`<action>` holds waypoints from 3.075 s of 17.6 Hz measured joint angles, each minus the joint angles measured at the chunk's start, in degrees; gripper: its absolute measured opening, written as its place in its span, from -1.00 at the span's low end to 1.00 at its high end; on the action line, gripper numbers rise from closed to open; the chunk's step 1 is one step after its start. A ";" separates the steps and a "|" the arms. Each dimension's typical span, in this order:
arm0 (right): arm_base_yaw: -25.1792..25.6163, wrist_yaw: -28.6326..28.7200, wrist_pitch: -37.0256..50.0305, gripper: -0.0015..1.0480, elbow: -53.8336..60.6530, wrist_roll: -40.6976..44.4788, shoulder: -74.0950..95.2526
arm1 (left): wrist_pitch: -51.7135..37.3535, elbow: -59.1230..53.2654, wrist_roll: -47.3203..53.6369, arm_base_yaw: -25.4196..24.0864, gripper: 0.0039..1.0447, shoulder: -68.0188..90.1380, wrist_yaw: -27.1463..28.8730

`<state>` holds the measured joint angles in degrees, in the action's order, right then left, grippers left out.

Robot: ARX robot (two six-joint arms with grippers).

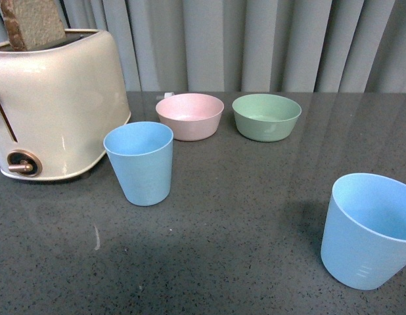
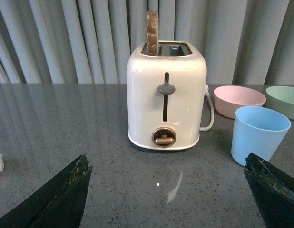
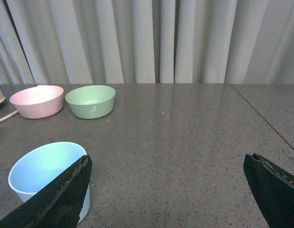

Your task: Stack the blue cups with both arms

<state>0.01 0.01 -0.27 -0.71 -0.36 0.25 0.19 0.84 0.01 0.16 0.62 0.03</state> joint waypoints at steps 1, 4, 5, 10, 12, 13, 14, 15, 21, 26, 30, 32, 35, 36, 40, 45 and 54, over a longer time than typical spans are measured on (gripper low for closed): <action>0.00 0.00 0.02 0.87 0.00 0.00 0.00 | 0.00 0.00 0.00 0.00 0.88 0.00 0.00; 0.00 0.00 0.00 0.87 0.00 0.00 0.00 | 0.00 0.00 0.00 0.00 0.88 0.00 0.00; 0.00 0.00 0.02 0.87 0.00 0.00 0.00 | 0.00 0.00 0.00 0.00 0.88 0.00 0.00; 0.00 0.00 0.00 0.87 0.00 0.00 0.00 | 0.00 0.00 0.00 0.00 0.88 0.00 0.00; 0.00 0.00 0.00 0.87 0.00 0.00 0.00 | 0.00 0.00 0.00 0.00 0.88 0.00 0.00; 0.00 0.00 0.02 0.87 0.00 0.00 0.00 | 0.00 0.00 0.00 0.00 0.88 0.00 0.00; 0.00 0.00 0.02 0.87 0.00 0.02 0.00 | 0.00 0.00 0.00 0.00 0.88 0.00 0.00; 0.00 0.00 0.02 0.87 0.00 0.02 -0.02 | 0.00 0.00 0.00 0.00 0.88 0.00 0.00; 0.00 0.00 0.00 0.87 0.00 0.00 0.00 | 0.00 0.00 0.00 0.00 0.88 0.00 0.00; 0.00 0.00 0.02 0.87 0.00 0.00 0.00 | 1.33 0.17 -0.04 0.37 0.88 0.20 1.07; 0.00 0.02 0.07 0.87 0.00 0.00 0.00 | 8.33 5.49 0.52 10.99 0.88 8.02 14.93; 0.00 0.00 0.02 0.87 0.00 0.00 0.00 | 7.17 9.14 1.42 9.40 0.88 9.07 13.44; 0.00 0.00 0.02 0.87 0.00 0.00 0.00 | -11.50 15.69 4.57 3.61 0.88 27.32 2.21; 0.00 0.00 0.02 0.87 0.00 0.00 0.00 | -17.57 17.88 5.84 4.48 0.88 35.95 -1.46; 0.00 0.00 0.02 0.87 0.00 0.00 0.00 | -26.21 33.62 11.43 10.32 0.88 65.51 -5.92; 0.00 0.00 0.02 0.87 0.00 0.00 0.00 | -16.94 43.76 12.55 20.52 0.88 85.83 -7.04; 0.00 0.00 0.02 0.87 0.00 0.00 0.00 | -7.48 47.78 12.07 21.07 0.88 92.59 -6.23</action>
<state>0.01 0.01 -0.25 -0.71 -0.36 0.25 -7.29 48.62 12.08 21.23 93.21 -6.20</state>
